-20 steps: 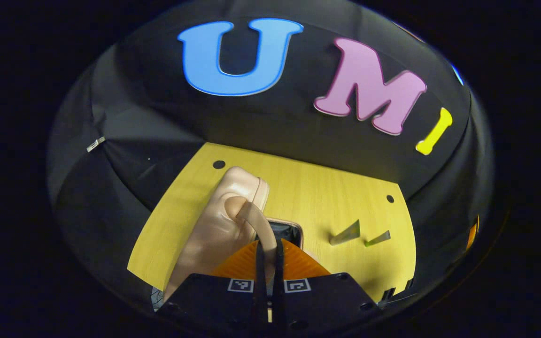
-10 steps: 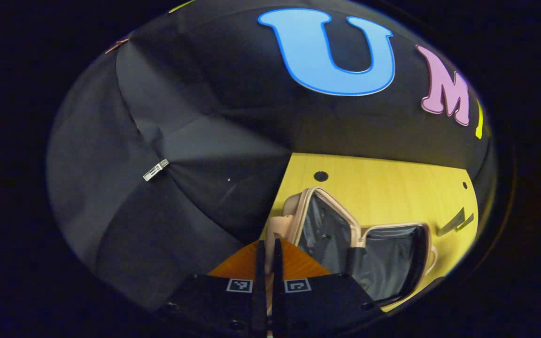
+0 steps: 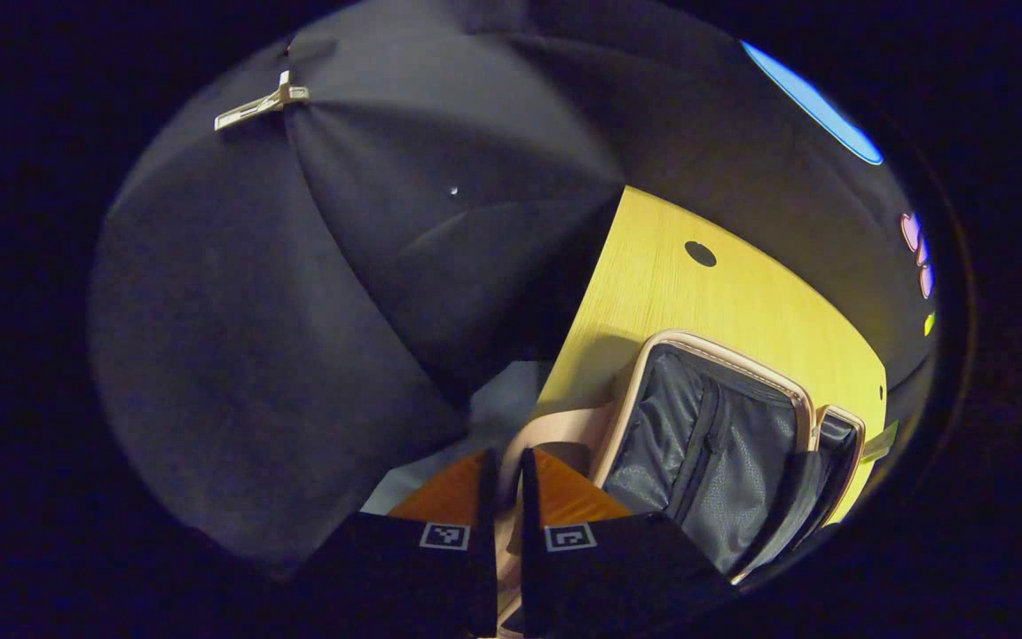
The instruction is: First open the suitcase, pack the skin care products into it, and then close the suitcase.
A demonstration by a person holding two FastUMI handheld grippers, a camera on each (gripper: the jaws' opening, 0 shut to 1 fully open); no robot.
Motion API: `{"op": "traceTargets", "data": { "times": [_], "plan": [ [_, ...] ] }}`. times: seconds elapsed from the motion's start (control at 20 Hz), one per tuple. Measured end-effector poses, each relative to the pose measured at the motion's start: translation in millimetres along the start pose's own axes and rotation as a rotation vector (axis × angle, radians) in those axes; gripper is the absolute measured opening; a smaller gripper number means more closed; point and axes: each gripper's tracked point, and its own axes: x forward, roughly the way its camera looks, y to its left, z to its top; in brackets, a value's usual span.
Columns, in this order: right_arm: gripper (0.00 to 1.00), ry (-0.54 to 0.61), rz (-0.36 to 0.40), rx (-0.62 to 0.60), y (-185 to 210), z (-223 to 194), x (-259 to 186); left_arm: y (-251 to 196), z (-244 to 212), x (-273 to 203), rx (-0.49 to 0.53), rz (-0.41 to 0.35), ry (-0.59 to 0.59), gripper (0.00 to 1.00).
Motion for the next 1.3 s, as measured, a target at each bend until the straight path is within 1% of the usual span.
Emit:
{"op": "traceTargets", "data": {
  "times": [0.05, 0.15, 0.2, 0.25, 0.3, 0.4, 0.5, 0.55, 0.65, 0.7, 0.8, 0.85, 0.9, 0.95, 1.15, 1.2, 1.3],
  "plan": [
    [0.97, 0.012, -0.011, -0.016, -1, -5, 0, -2, 0, 1, 0.007, -0.006, -0.009, 0.17],
    [0.97, 0.021, -0.024, -0.044, -2, -14, 0, 3, 3, -3, 0.022, 0.009, -0.024, 0.24],
    [0.97, 0.021, -0.034, -0.047, -3, -17, 1, -3, 8, -6, 0.025, -0.013, -0.051, 0.45],
    [0.97, 0.014, -0.040, -0.048, -5, -19, 1, -8, 11, -9, 0.029, -0.031, -0.093, 0.71],
    [0.97, 0.012, -0.042, -0.051, -5, -21, 2, -18, 21, -28, 0.035, -0.046, -0.143, 0.98],
    [0.97, 0.011, -0.048, -0.065, -9, -25, 8, -50, 35, -65, 0.061, -0.105, -0.257, 0.96],
    [0.96, 0.014, -0.047, -0.078, -14, -33, 11, -106, 42, -107, 0.113, -0.199, -0.367, 0.96],
    [0.96, 0.016, -0.042, -0.080, -16, -36, 12, -143, 39, -129, 0.152, -0.266, -0.406, 0.96],
    [0.96, 0.019, -0.030, -0.071, -24, -41, 17, -226, 16, -162, 0.245, -0.415, -0.433, 0.95],
    [0.96, 0.029, -0.019, -0.061, -28, -46, 19, -269, 1, -176, 0.284, -0.487, -0.427, 0.96],
    [0.96, 0.052, 0.009, -0.041, -34, -54, 24, -348, -31, -208, 0.334, -0.617, -0.426, 0.96],
    [0.96, 0.058, 0.026, -0.033, -36, -57, 26, -388, -45, -219, 0.353, -0.672, -0.420, 0.96],
    [0.96, 0.062, 0.041, -0.030, -38, -60, 31, -417, -56, -227, 0.371, -0.710, -0.418, 0.96],
    [0.96, 0.069, 0.058, -0.033, -39, -64, 35, -445, -68, -232, 0.397, -0.742, -0.403, 0.96],
    [0.97, 0.101, 0.130, -0.049, -43, -81, 51, -523, -131, -232, 0.515, -0.789, -0.307, 0.96],
    [0.96, 0.113, 0.147, -0.052, -45, -86, 53, -539, -145, -228, 0.539, -0.796, -0.276, 0.96],
    [0.97, 0.130, 0.176, -0.064, -50, -95, 56, -559, -165, -216, 0.571, -0.785, -0.220, 0.96]
  ]
}}
